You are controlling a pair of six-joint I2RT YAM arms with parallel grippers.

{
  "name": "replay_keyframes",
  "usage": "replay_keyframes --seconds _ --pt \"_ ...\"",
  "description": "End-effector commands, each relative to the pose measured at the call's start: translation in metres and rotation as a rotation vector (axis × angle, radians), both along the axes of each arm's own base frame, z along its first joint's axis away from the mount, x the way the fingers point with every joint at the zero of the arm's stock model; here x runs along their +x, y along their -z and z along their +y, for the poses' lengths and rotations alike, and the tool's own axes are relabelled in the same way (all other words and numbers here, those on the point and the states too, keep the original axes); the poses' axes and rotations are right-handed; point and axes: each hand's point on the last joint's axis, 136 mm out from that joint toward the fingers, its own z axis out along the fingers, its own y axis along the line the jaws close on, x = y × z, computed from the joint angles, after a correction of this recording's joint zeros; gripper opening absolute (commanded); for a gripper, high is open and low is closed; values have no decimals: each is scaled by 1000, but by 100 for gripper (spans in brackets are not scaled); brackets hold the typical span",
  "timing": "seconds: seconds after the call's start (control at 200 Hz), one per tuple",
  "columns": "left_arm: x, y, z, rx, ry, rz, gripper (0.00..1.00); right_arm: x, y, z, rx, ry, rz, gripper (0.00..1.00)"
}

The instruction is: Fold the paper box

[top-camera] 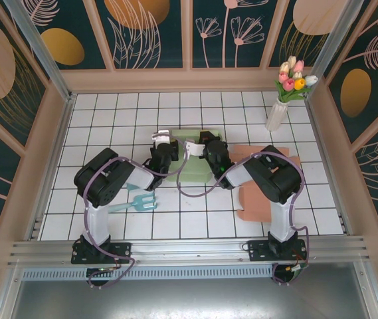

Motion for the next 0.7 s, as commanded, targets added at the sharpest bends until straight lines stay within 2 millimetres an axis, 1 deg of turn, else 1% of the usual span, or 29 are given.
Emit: replay_keyframes --seconds 0.0,0.075,0.12,0.19,0.23,0.27,0.355,0.425,0.475,0.54,0.581,0.641,0.696 --pt "8 16 14 46 -56 42 45 -14 56 -5 -64 -13 187 0" --pt "9 16 15 49 -71 47 45 -14 56 -5 -65 -15 190 0" --pt "12 19 16 63 -89 62 43 -14 57 -4 -64 -15 193 0" --pt "16 23 17 78 -113 82 26 -13 57 -5 -63 -12 195 0" --pt "16 23 19 79 -127 84 19 -13 57 -4 -62 -11 194 0" --pt "16 22 19 74 -132 81 14 -13 55 -4 -58 -9 192 0" --pt "14 21 20 65 -127 69 9 -12 51 -4 -46 -5 187 0" --pt "13 20 18 62 -109 62 7 -11 46 -3 -24 -3 186 0" --pt "12 19 16 61 -86 55 6 -11 42 -1 -2 -4 187 4" --pt "9 17 13 54 -54 41 5 -11 35 0 37 -6 181 15" --pt "7 15 11 50 -32 29 5 -11 29 0 60 -7 177 19" --pt "4 14 9 46 -8 15 4 -11 22 0 92 -11 187 21" --pt "3 15 8 48 4 15 0 -12 13 -1 129 -7 183 21"
